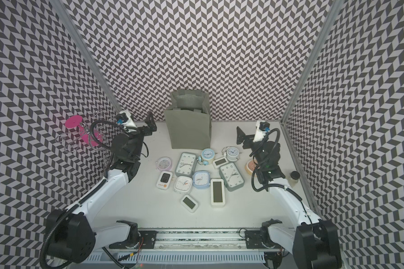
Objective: Put the alarm clock into the canvas bag
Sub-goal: Pick up the alarm from the center of the board.
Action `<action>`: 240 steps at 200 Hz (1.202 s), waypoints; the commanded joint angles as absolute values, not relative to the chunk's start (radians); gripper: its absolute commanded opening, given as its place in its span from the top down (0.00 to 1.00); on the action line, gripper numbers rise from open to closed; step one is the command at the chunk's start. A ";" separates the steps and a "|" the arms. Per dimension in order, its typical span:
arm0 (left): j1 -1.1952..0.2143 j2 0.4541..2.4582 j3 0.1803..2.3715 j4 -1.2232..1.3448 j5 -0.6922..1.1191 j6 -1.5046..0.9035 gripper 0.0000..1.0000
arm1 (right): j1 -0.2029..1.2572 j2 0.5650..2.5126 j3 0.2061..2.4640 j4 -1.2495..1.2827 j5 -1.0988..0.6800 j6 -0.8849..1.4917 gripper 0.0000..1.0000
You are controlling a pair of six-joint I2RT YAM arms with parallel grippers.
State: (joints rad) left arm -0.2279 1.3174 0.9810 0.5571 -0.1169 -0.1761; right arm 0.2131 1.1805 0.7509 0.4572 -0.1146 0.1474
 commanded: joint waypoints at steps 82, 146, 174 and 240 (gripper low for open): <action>-0.274 1.549 1.306 0.074 0.452 -0.074 0.08 | 0.276 1.600 1.040 -0.109 -0.070 0.163 0.01; -0.295 1.510 1.293 -0.026 0.428 0.049 0.05 | 0.276 1.714 1.128 -0.160 0.018 0.152 0.01; -0.298 1.514 1.292 -0.033 0.434 0.060 0.05 | 0.276 1.761 1.166 -0.182 0.023 0.144 0.01; -0.322 1.520 1.333 -0.141 0.567 0.142 0.08 | 0.276 1.808 1.175 -0.215 0.043 0.123 0.01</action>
State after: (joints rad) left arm -0.2977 1.5330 1.2907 -0.0498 0.4839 0.0654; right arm 0.2752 1.7897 1.1606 -0.2142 0.0151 0.1383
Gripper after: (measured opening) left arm 0.920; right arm 0.994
